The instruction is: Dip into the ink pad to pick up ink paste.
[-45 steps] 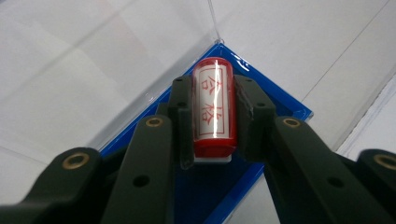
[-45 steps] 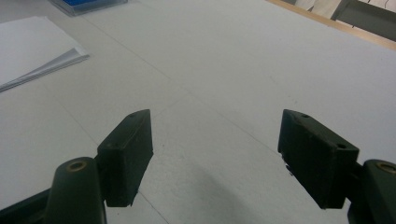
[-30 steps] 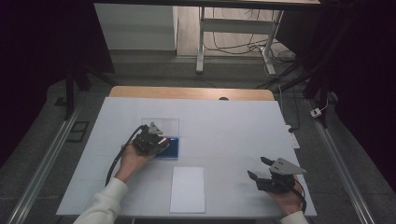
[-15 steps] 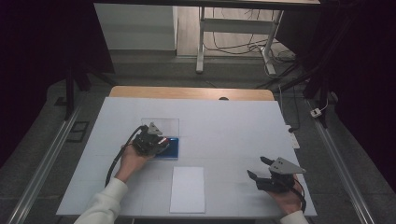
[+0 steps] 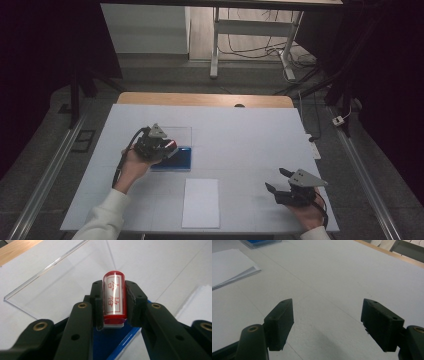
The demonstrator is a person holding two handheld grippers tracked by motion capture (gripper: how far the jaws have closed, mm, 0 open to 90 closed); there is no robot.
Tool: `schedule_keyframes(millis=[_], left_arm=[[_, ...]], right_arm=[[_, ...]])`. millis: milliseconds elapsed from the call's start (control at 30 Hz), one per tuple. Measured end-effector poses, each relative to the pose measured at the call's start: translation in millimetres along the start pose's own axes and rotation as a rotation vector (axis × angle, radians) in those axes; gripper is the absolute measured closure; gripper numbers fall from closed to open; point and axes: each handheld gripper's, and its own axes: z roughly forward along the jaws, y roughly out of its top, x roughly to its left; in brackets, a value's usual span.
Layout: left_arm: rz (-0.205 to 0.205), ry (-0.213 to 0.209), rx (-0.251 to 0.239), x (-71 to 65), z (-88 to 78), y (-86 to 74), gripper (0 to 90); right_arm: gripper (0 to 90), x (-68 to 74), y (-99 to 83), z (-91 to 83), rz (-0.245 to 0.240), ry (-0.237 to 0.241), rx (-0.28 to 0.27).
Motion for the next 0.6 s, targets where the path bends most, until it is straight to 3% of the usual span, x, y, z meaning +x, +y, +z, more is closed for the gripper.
schedule_keyframes(millis=[367, 600], left_arm=[[-0.004, -0.030, 0.031, -0.5, 6.1, -0.4, 70.3], [-0.006, 0.003, 0.066, 3.4, 13.4, -4.2, 70.3]], right_arm=[[25.7, -0.5, -0.4, -0.6, 0.000, -0.004, -0.001], [25.7, -0.8, -1.1, -1.1, 0.003, -0.005, -0.004]])
